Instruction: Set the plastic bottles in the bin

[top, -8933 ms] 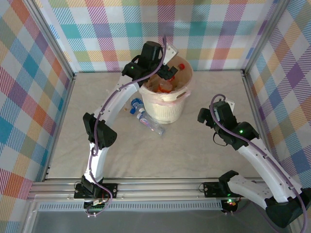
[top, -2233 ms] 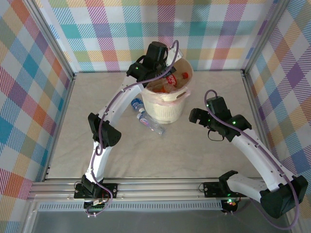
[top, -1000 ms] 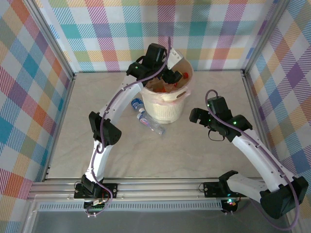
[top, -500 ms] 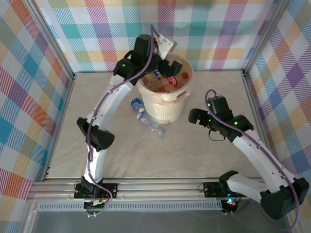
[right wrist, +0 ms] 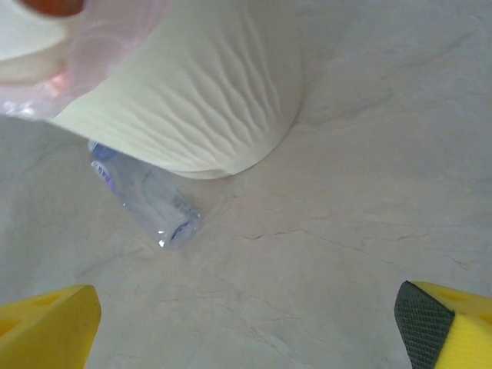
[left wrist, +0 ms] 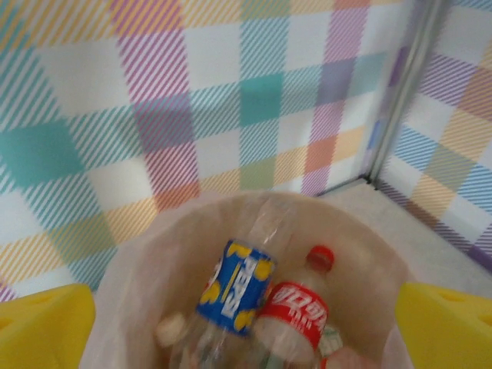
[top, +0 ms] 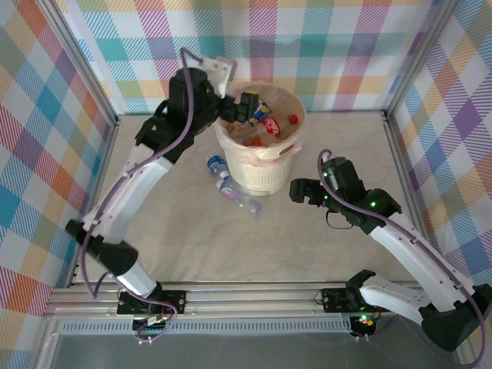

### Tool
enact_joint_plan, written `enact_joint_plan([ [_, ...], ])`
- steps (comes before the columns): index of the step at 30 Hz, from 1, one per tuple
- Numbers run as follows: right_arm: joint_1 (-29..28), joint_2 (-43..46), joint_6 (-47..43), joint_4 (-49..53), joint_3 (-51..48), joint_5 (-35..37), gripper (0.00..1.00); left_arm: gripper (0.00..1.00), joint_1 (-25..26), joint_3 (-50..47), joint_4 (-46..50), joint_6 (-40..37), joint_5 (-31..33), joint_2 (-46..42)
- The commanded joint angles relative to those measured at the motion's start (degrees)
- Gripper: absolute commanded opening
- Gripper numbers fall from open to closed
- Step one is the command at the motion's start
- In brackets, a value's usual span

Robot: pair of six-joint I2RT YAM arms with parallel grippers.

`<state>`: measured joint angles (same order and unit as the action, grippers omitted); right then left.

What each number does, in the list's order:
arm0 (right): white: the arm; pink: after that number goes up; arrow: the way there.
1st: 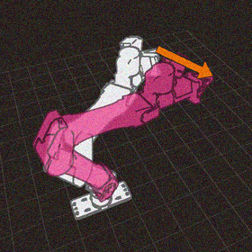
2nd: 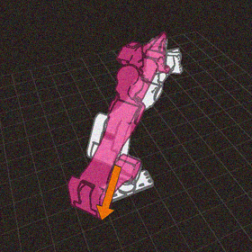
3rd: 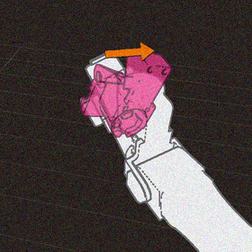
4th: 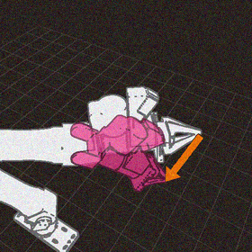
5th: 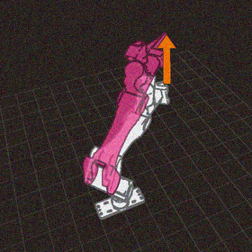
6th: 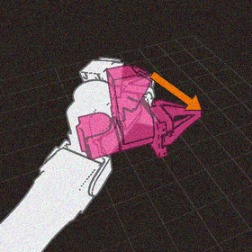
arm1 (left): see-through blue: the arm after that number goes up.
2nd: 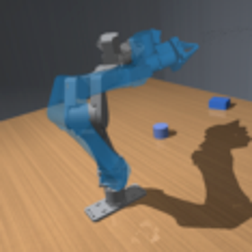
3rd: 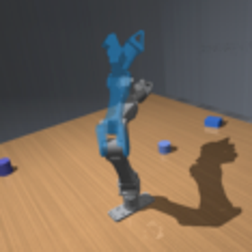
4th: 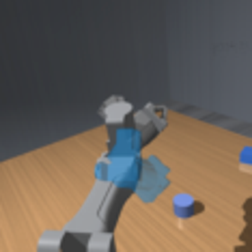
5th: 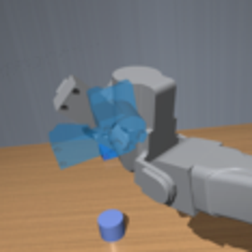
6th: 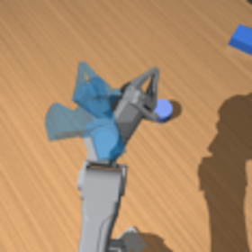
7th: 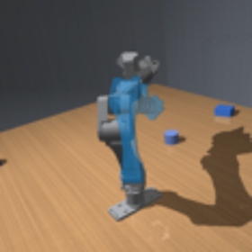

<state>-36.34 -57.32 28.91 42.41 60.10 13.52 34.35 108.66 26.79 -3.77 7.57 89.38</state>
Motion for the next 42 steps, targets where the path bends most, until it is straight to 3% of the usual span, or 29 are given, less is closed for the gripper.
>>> enact_joint_plan([
  [1, -4.5, -1.2, -2.5, -1.5, -0.8, 4.1, 0.98, 1.0, -0.3, -10.7, -9.3, 7.2, 9.6, -9.8],
  [6, -10.9, -5.0, -4.7, -3.2, -0.5, 5.4, 0.97, 1.0, -1.0, -24.7, -7.6, 18.0, 21.5, -20.0],
  [14, -17.3, -14.5, -8.5, -4.6, 1.5, 5.0, 0.91, 1.0, -1.4, -42.7, 4.1, 38.0, 37.5, -33.2],
  [18, -20.0, -19.8, -10.3, -5.7, 3.1, 5.5, 0.91, 1.0, -1.5, -49.8, 11.6, 47.0, 42.3, -38.7],
  [29, -23.2, -33.9, -14.9, -7.7, 10.3, 7.3, 0.92, 1.0, -1.5, -65.2, 14.1, 56.6, 43.4, -50.7],
  [42, -23.4, -48.8, -22.1, -7.4, 20.5, 12.1, 0.91, 1.0, -1.5, -69.5, 12.4, 58.3, 47.5, -53.3],
])
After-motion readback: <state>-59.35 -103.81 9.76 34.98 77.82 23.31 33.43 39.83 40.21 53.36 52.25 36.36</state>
